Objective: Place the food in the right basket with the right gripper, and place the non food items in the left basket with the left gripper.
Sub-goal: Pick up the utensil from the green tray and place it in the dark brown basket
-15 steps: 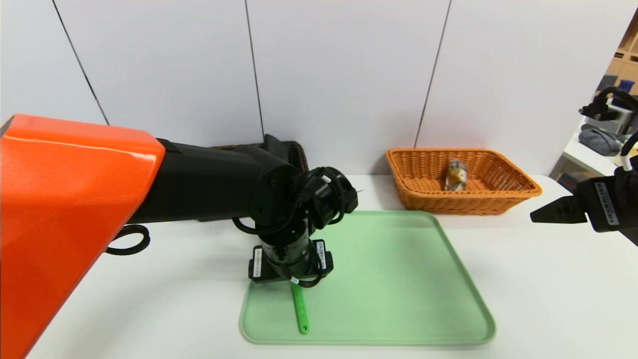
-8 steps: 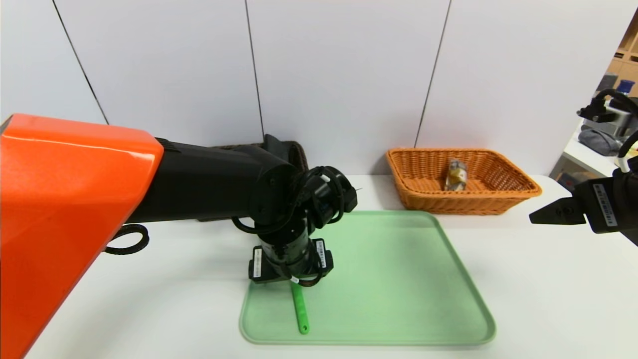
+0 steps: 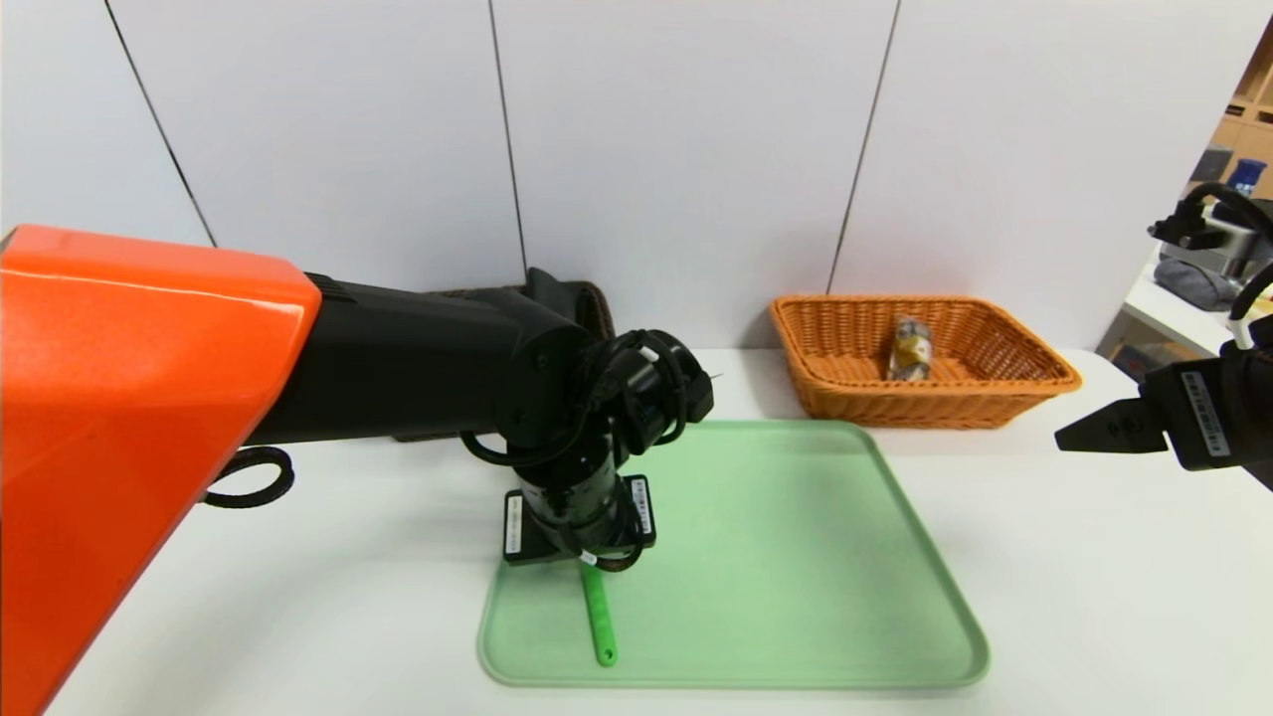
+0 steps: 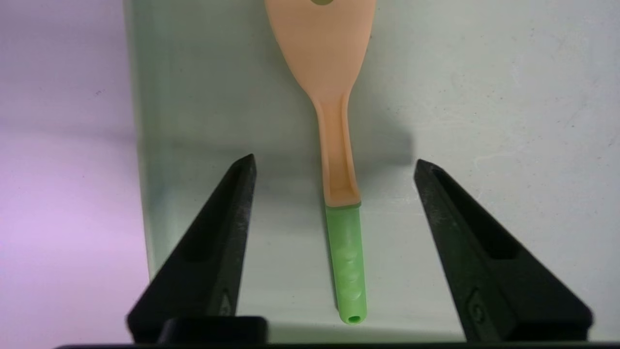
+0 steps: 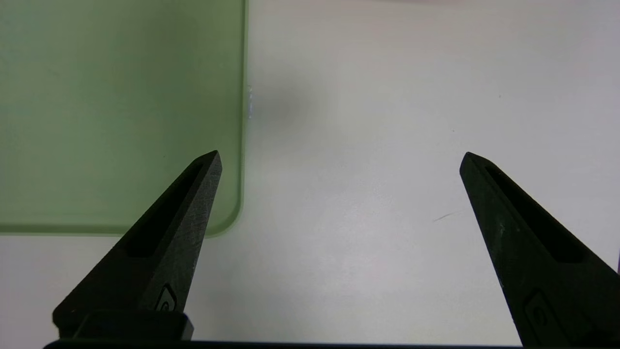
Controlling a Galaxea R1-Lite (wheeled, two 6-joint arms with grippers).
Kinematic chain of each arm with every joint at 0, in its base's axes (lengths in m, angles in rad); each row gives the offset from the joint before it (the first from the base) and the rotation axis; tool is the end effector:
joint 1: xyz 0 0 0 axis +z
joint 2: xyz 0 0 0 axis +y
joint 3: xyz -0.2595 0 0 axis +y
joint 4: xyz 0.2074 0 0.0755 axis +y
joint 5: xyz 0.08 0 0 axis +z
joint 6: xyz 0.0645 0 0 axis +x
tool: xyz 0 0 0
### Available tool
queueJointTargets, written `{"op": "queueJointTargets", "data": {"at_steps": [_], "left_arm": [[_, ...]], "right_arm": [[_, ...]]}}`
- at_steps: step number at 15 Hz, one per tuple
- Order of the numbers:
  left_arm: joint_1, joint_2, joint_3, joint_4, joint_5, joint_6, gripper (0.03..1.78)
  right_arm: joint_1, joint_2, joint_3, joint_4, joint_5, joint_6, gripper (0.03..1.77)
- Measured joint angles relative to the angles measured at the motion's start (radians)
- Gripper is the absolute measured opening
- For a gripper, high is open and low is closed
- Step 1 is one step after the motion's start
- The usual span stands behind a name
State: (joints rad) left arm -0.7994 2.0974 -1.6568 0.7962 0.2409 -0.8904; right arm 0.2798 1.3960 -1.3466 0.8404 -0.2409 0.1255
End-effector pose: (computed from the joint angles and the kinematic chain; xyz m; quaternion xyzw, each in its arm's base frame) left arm 0.2878 -0.2739 0.0694 -0.0772 0.5507 0.0139 0.8310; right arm 0.2499 0.0558 0.2099 -0.0540 0.4161 -0.0086 0.9077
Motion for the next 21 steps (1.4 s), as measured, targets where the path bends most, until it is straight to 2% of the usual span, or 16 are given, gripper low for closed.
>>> {"op": "queueJointTargets", "data": {"at_steps": [3, 4, 5, 21], "left_arm": [[0.0, 0.0, 0.0, 0.0, 0.0, 0.0, 0.78], [0.0, 0.0, 0.0, 0.0, 0.0, 0.0, 0.62], [0.0, 0.0, 0.0, 0.0, 0.0, 0.0, 0.06], [-0.001, -0.006, -0.006, 0.002, 0.002, 0.001, 0.04]], "right_arm": [[0.0, 0.0, 0.0, 0.0, 0.0, 0.001, 1.7], [0.0, 0.0, 0.0, 0.0, 0.0, 0.001, 1.7], [0.0, 0.0, 0.002, -0.001, 0.0, 0.001, 1.7], [0.001, -0.009, 0.012, -0.001, 0.013, 0.0, 1.7]]}}
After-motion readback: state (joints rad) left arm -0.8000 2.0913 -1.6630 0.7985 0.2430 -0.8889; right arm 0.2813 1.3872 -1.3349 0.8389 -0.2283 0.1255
